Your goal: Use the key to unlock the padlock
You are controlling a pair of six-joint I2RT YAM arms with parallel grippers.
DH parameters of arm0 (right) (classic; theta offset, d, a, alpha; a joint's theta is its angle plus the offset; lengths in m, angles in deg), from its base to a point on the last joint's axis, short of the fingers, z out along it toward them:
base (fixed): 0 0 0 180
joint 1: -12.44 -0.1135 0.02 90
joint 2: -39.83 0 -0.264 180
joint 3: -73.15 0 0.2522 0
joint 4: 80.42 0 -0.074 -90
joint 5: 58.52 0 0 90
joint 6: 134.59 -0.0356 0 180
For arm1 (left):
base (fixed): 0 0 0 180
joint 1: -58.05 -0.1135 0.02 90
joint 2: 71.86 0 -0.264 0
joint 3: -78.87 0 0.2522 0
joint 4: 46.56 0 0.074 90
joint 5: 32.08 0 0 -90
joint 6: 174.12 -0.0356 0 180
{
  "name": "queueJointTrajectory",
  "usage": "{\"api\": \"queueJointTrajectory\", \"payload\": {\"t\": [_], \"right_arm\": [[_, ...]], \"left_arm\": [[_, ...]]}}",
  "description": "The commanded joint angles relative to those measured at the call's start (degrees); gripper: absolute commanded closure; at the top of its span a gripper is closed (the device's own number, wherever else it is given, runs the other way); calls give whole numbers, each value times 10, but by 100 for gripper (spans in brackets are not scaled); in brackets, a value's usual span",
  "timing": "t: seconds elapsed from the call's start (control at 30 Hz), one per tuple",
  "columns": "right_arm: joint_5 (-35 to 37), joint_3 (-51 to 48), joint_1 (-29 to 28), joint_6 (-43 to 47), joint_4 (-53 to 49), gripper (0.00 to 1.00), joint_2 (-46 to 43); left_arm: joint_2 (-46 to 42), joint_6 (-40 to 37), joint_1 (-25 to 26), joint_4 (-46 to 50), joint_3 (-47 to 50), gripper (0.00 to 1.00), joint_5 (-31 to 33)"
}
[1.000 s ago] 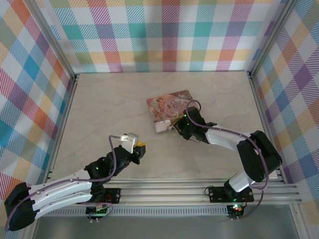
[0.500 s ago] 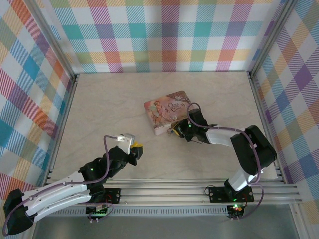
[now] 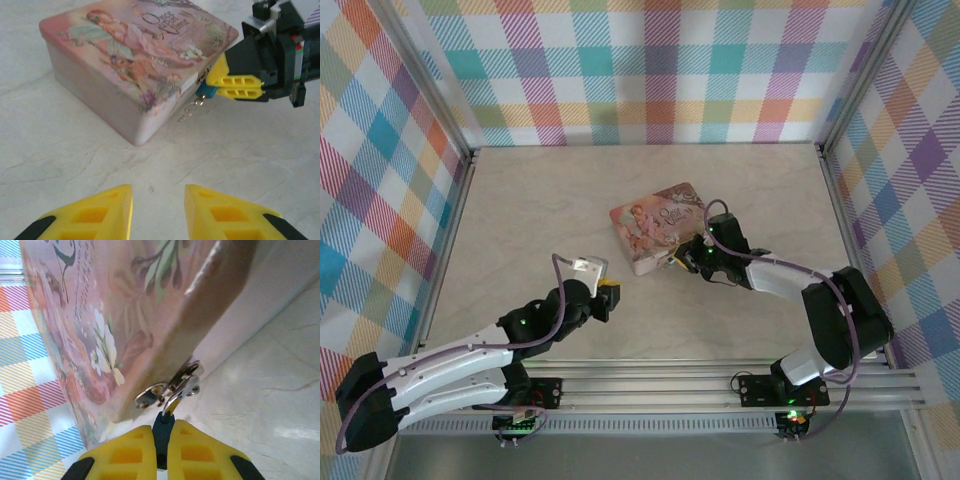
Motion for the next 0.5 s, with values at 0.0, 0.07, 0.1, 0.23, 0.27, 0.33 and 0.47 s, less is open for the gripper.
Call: {"api": "queueJointTrajectory", "payload": {"t": [0.0, 0.07, 0.1, 0.23, 0.27, 0.33, 0.47], "right_arm": [[-16, -12, 12, 26, 9, 100, -3], [-20, -11, 12, 19, 12, 100, 8], [-21, -10, 12, 17, 10, 100, 13], [-18, -9, 13, 13, 5, 100, 33], [-18, -11, 14, 12, 4, 100, 37], [-21, -10, 16, 12, 2, 100, 45], [-21, -21, 25, 5, 5, 100, 51]], "left_arm": [[21, -9, -9, -22, -29, 68, -20], [33, -9, -12, -32, -32, 68, -27], [36, -11, -13, -35, -33, 68, -29], [44, -12, -17, -40, -33, 68, -38], [45, -13, -19, -38, -31, 68, -40], [43, -14, -22, -35, -29, 68, -42], [36, -16, -28, -31, -23, 68, -46]]}}
